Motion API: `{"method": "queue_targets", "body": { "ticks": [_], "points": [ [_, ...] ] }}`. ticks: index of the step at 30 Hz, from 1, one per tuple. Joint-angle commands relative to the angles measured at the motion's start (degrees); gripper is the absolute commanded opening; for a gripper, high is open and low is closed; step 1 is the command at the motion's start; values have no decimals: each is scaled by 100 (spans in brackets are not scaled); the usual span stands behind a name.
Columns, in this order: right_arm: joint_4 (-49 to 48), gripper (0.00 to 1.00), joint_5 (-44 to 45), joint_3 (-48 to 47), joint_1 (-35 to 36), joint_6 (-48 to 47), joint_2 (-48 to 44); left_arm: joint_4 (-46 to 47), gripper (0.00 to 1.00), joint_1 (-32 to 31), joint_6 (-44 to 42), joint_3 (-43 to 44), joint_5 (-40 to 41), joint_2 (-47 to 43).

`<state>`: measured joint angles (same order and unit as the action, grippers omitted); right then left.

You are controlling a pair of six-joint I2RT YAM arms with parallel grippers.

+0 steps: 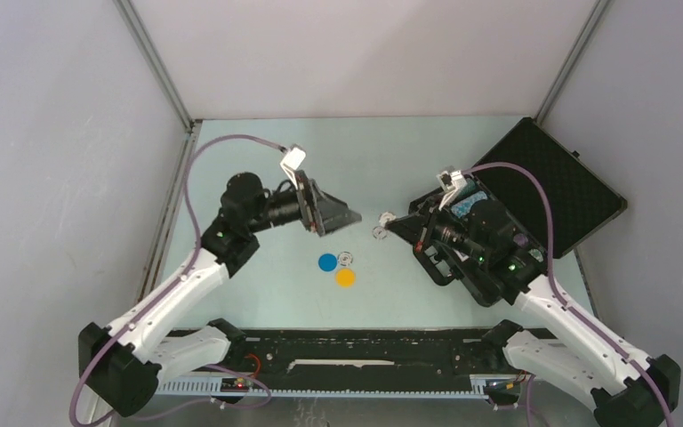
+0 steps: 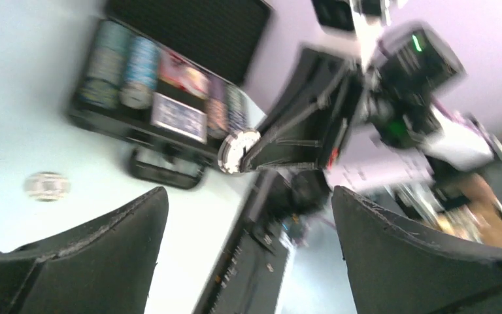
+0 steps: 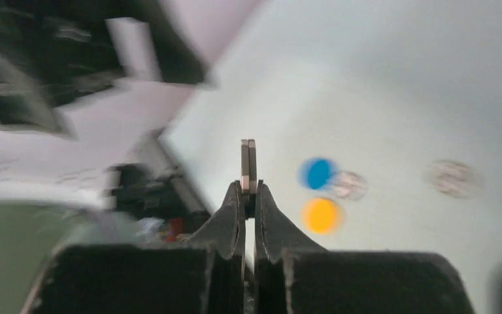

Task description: Pack up texas hold em set

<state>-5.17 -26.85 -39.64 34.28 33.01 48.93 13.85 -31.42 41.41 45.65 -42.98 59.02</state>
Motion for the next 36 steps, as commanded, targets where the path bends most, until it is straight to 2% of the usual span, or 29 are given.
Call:
{"method": "queue_targets", "body": {
  "ticks": [1,2,4,6,11,15,23,32,36],
  "points": [
    [2883,0,3453,-429,-43,-2257,-23,-3253,100,96,-1189,1686,3016,-278],
    [3157,0,3641,-471,-131,-2660,120,-3500,100,141,-1127,1973,3126,-212],
    [3706,0,3778,-664,-284,-3253,397,-3465,100,179,-1111,2328,2832,-113],
    [3877,0,4223,-881,-527,-3278,718,-3053,100,180,-1109,2346,2702,-102],
    [4019,0,4023,-1536,-989,-3457,1518,-2927,100,195,-1429,2007,3032,-94],
    [4000,0,3848,-1920,-1079,-3560,2052,-2914,100,193,-1762,1667,2875,-210],
    [4196,0,3035,-2164,-1798,-3952,2721,-3046,100,184,-2062,1701,3029,-355],
    [3983,0,2745,-2313,-1810,-4031,3129,-3107,100,136,-2138,1703,3097,-288],
    [3849,0,2945,-2320,-1805,-3997,3259,-3093,100,136,-2128,1698,2991,-285]
  ]
}}
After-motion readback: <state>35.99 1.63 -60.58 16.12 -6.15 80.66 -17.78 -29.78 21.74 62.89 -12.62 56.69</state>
